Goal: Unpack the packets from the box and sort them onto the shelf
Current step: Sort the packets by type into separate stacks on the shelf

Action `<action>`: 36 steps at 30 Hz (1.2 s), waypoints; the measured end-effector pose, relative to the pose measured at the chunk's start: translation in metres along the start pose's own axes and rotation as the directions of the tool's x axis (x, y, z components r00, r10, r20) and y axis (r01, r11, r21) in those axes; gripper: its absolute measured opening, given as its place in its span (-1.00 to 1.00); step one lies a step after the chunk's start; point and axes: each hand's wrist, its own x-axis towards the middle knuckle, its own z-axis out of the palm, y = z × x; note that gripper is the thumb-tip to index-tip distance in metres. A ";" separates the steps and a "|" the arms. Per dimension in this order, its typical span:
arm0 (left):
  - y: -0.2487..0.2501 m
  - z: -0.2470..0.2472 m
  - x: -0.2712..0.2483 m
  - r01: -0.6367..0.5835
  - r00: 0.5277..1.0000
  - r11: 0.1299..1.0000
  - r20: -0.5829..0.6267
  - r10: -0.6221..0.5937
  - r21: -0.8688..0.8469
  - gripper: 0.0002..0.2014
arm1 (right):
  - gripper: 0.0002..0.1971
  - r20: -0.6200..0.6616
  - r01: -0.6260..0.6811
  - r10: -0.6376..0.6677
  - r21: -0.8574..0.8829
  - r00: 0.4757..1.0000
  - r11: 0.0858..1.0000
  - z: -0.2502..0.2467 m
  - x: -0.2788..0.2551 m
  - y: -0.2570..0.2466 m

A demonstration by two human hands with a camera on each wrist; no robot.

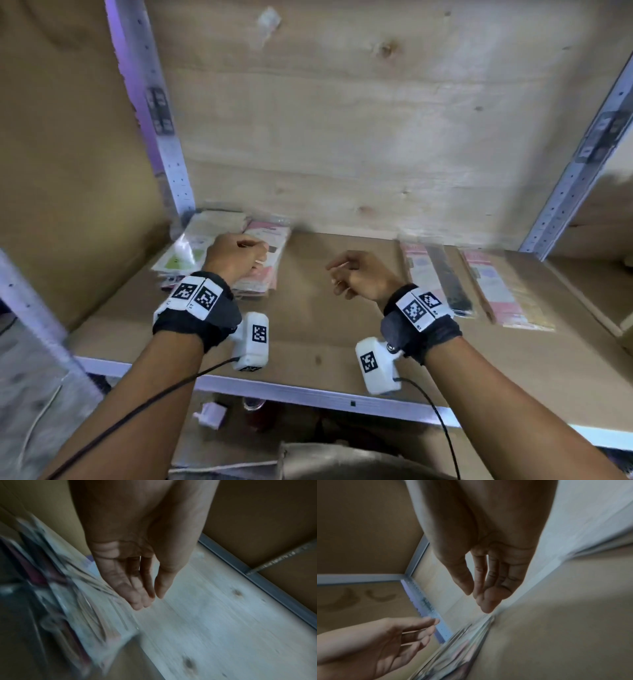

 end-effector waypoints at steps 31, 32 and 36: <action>0.011 -0.020 -0.030 0.228 0.939 0.877 0.332 -0.085 -0.422 -0.48 | -0.76 -0.042 0.180 -0.181 -0.015 0.983 0.983 0.035 -0.008 -0.041; 0.013 -0.017 -0.030 0.246 0.936 0.845 0.344 -0.079 -0.475 -0.40 | -0.75 -0.035 0.227 -0.230 -0.075 0.973 0.971 0.029 -0.016 -0.041; 0.016 -0.003 -0.030 0.312 0.930 0.683 0.359 -0.078 -0.661 -0.33 | -0.62 0.019 0.393 -0.424 -0.415 0.906 0.821 0.010 -0.040 -0.036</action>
